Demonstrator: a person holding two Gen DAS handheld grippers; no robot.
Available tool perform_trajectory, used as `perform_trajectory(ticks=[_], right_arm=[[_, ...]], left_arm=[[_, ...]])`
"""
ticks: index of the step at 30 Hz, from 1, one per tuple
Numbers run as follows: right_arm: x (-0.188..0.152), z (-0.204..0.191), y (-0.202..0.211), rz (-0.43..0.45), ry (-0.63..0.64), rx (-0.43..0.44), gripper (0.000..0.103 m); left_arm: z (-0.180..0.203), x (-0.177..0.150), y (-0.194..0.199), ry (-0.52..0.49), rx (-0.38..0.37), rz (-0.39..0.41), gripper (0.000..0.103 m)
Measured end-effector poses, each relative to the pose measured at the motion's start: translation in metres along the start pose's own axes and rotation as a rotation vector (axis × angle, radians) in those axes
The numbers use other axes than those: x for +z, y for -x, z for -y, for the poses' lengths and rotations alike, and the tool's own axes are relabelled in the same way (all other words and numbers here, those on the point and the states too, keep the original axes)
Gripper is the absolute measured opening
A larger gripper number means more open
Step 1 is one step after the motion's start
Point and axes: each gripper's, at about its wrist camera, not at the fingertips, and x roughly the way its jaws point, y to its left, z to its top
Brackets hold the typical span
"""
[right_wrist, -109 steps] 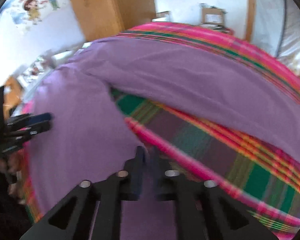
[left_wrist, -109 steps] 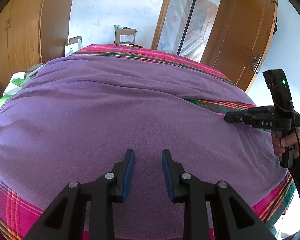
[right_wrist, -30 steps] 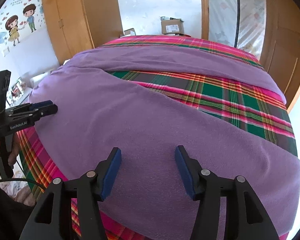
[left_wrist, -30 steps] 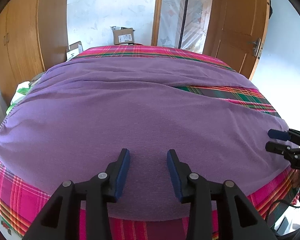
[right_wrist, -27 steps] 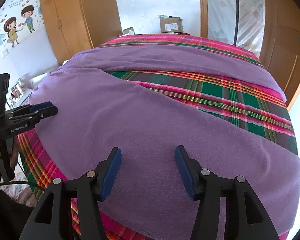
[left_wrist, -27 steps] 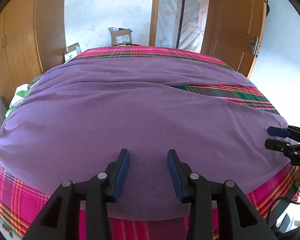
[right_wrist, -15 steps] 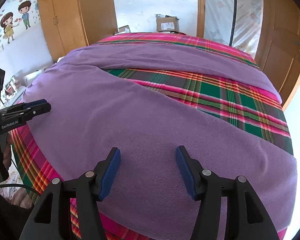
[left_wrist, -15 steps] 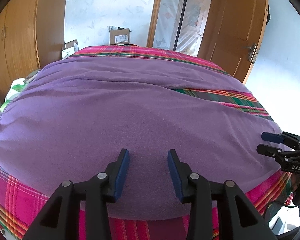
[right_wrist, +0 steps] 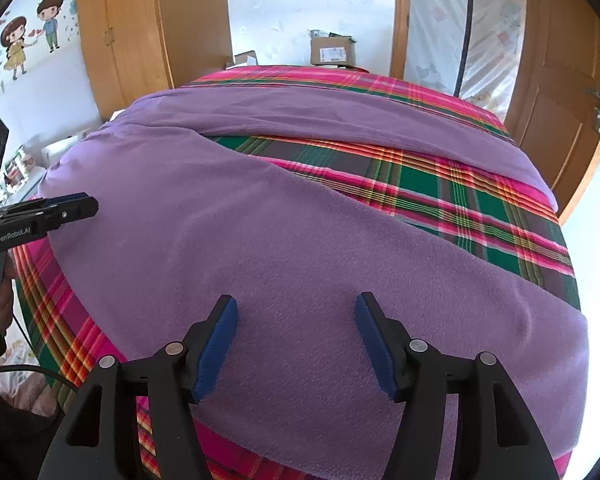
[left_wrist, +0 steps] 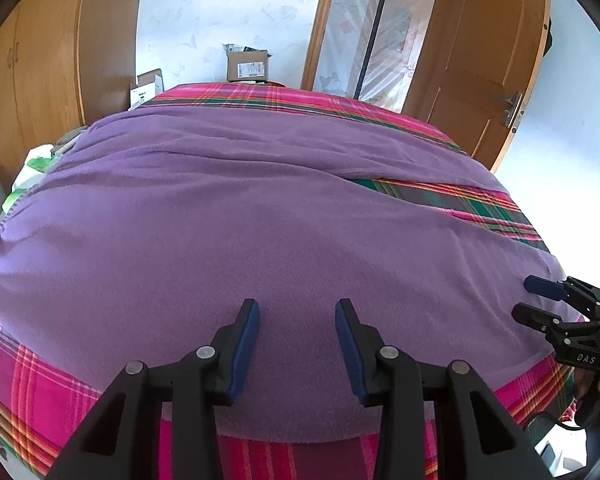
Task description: Fold clothes
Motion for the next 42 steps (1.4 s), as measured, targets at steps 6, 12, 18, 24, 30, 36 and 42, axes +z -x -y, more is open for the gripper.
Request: perform_trajectory(ticks=[6, 12, 18, 24, 30, 36, 42], right_arm=[[-0.001, 0.002, 0.002, -0.002, 0.009, 0.004, 0.065], [0.004, 0.007, 0.004, -0.007, -0.025, 0.036, 0.064], [0.026, 0.018, 0.001, 0.022, -0.027, 0.026, 0.048], [0.042, 0.06, -0.017, -0.018, -0.101, -0.062, 0.033], [0.028, 0.094, 0.011, 0.031, -0.216, -0.105, 0.031], [-0.003, 0.099, 0.023, 0.0, -0.241, -0.123, 0.031], [-0.019, 0.098, 0.049, 0.063, -0.257, -0.087, 0.031]], left_arm=[[0.004, 0.007, -0.001, -0.029, 0.004, 0.009, 0.04], [0.009, 0.011, -0.006, -0.051, -0.017, 0.003, 0.04], [0.033, 0.016, -0.012, -0.113, -0.074, 0.001, 0.04], [0.048, 0.013, -0.018, -0.151, -0.113, -0.025, 0.04], [0.062, 0.01, -0.023, -0.186, -0.15, -0.047, 0.04], [0.075, 0.004, -0.019, -0.212, -0.184, -0.05, 0.04], [0.087, -0.008, -0.006, -0.246, -0.221, -0.033, 0.04]])
